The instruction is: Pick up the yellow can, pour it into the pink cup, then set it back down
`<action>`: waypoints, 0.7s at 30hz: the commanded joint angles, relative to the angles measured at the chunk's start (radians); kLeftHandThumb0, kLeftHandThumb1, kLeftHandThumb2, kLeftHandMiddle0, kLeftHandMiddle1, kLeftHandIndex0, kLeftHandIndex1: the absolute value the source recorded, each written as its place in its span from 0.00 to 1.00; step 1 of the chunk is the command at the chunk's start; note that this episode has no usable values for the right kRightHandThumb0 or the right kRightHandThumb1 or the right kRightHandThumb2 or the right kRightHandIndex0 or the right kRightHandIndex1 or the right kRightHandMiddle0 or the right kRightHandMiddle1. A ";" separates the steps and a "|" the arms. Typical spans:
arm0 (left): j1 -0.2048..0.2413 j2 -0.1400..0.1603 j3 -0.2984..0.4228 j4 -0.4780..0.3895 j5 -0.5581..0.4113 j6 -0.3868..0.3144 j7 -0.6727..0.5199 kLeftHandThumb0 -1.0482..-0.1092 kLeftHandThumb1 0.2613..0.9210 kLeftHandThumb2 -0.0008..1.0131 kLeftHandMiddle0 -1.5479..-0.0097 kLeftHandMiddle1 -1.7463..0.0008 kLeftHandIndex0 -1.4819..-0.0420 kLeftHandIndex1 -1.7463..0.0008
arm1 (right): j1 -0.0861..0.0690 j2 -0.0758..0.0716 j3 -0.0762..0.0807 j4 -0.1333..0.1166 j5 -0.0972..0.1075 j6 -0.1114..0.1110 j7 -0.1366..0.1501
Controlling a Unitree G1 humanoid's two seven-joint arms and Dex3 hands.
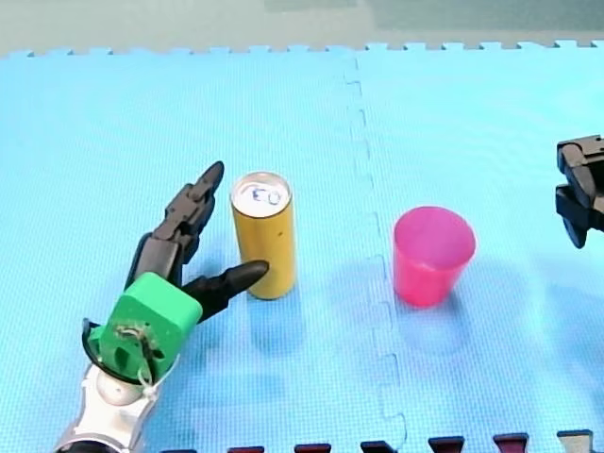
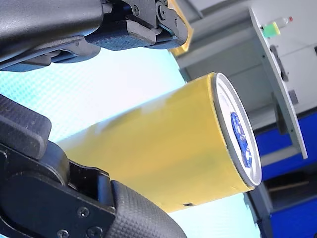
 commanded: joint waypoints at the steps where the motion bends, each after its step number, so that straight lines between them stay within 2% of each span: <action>1: -0.007 -0.001 0.011 0.003 -0.015 0.006 -0.023 0.00 0.86 0.01 0.82 0.99 0.84 1.00 | -0.006 -0.005 0.000 -0.002 0.003 0.006 -0.005; 10: -0.006 -0.019 0.052 0.000 -0.078 0.023 -0.135 0.00 0.85 0.01 0.82 1.00 0.85 1.00 | -0.004 -0.006 -0.004 -0.005 0.008 0.008 -0.012; 14: -0.007 -0.026 0.057 0.000 -0.082 0.031 -0.142 0.00 0.84 0.00 0.81 0.99 0.84 1.00 | -0.004 -0.004 -0.011 -0.005 0.020 0.011 -0.006; 21: -0.019 -0.027 0.046 0.003 -0.057 0.049 -0.119 0.00 0.84 0.00 0.81 0.99 0.84 1.00 | -0.002 -0.002 -0.010 -0.006 0.024 0.007 -0.008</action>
